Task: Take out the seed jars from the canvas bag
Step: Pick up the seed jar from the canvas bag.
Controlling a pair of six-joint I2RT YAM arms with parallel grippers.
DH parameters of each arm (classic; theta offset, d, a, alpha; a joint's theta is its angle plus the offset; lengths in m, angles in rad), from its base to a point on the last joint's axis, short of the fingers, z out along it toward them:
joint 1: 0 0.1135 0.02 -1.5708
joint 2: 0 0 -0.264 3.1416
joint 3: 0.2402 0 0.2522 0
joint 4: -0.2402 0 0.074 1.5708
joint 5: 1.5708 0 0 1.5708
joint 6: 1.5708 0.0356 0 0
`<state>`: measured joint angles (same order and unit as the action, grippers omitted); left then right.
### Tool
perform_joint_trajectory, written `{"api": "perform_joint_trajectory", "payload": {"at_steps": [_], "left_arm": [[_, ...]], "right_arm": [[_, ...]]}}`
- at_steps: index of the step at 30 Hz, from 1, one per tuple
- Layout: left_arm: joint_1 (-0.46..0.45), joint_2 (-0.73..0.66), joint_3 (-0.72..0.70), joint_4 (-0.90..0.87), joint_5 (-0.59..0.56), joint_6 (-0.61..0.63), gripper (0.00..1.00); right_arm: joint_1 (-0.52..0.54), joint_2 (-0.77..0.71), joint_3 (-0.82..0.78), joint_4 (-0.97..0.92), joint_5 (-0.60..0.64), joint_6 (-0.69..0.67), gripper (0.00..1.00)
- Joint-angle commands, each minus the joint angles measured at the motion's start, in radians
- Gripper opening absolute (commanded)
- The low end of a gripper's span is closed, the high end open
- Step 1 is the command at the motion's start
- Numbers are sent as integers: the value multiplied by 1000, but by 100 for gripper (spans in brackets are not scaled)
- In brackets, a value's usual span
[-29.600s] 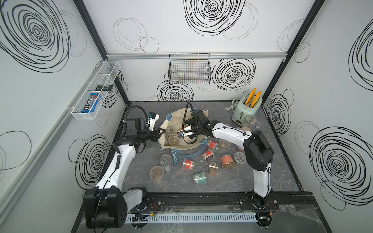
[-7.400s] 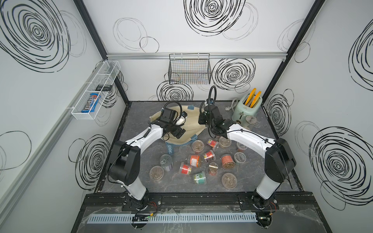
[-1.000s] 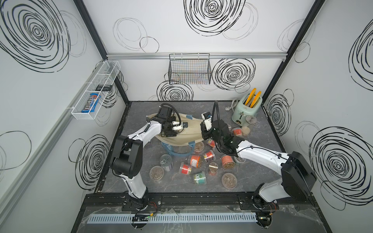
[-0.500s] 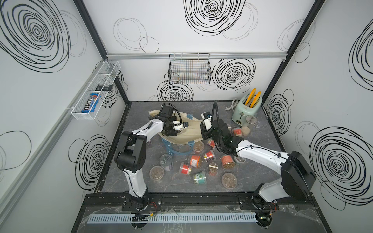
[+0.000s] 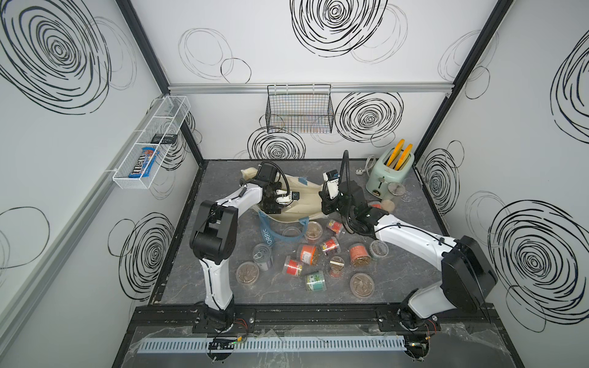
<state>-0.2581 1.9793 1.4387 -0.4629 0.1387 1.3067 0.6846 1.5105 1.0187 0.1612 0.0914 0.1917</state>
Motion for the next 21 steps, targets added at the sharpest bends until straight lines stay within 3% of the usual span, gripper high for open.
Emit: {"api": "perform_joint_trajectory", "payload": {"at_steps": [1,8,11,17,21], "left_arm": [[5,57,13,-156,7,57,91],[-3,136,126,-306,47,74,89],[-11,176,184,-327,36,37,81],[-33,198,197,-338,-16,28,79],[-30,214,230,-375,6,8,66]], "right_arm": [[-6,2,74,62,-17,21,6],[-65,60,158,-2,-80,126,10],[-84,70,176,2,-103,136,10],[-86,83,190,-2,-120,135,10],[-86,83,186,-4,-118,141,10]]}}
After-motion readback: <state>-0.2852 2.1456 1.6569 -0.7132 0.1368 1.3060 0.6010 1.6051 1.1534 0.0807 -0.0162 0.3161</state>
